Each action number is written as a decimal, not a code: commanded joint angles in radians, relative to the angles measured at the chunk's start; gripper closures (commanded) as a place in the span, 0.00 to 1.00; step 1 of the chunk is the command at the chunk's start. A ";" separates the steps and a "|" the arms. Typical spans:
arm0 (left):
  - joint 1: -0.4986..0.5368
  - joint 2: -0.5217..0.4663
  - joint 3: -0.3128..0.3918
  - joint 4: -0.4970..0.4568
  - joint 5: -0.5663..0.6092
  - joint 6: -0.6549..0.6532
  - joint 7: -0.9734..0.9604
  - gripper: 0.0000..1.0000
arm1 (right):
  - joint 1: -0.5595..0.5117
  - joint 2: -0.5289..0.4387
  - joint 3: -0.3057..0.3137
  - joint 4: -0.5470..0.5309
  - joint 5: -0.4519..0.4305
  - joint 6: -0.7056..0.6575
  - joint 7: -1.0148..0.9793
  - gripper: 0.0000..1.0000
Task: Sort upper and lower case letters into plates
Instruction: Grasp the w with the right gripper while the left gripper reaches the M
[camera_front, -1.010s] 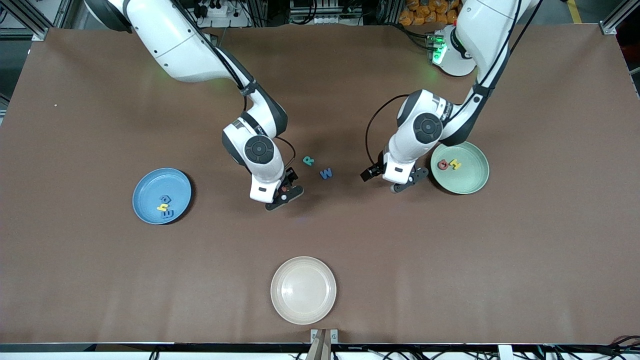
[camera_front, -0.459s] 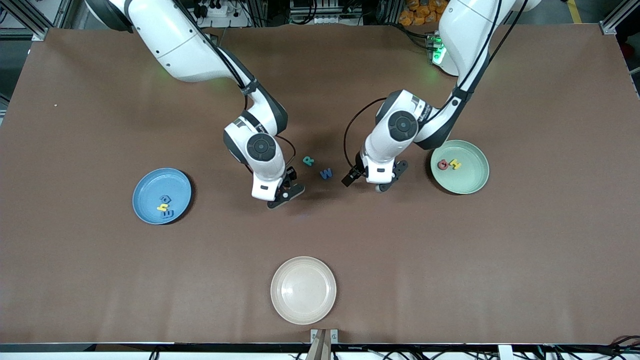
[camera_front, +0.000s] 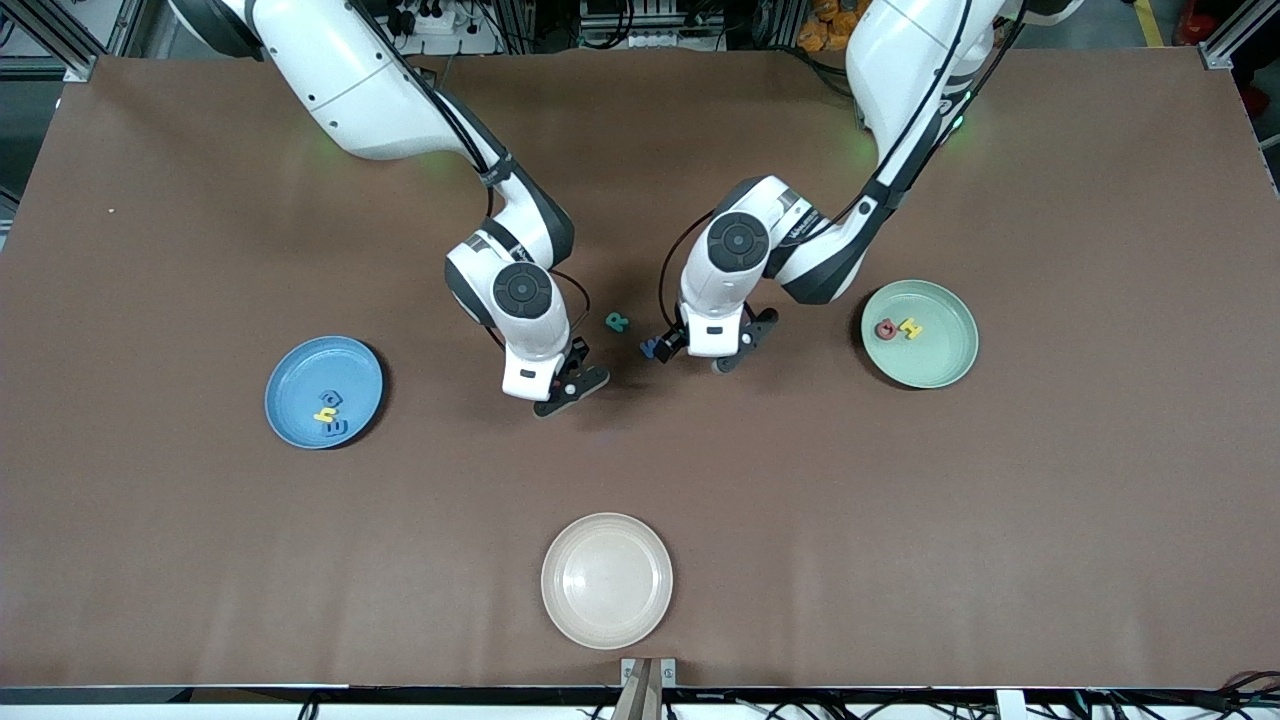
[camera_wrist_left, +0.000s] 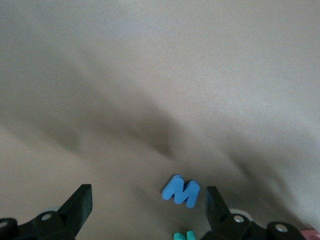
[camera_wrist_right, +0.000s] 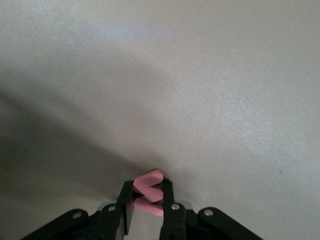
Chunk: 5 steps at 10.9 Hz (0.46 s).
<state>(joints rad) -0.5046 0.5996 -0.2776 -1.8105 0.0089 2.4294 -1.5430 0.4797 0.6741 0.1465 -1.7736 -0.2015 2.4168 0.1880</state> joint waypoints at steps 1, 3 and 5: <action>-0.009 0.040 -0.002 0.054 0.033 -0.024 -0.019 0.00 | -0.035 -0.039 0.001 -0.017 -0.021 -0.005 0.068 1.00; -0.034 0.093 -0.002 0.112 0.037 -0.024 -0.017 0.00 | -0.075 -0.068 -0.028 -0.015 -0.021 -0.034 0.085 1.00; -0.052 0.117 -0.002 0.160 0.039 -0.026 -0.017 0.00 | -0.108 -0.109 -0.083 -0.015 -0.022 -0.053 0.074 1.00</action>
<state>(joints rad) -0.5372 0.6763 -0.2806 -1.7231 0.0138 2.4291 -1.5428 0.4011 0.6207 0.0878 -1.7680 -0.2016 2.3905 0.2453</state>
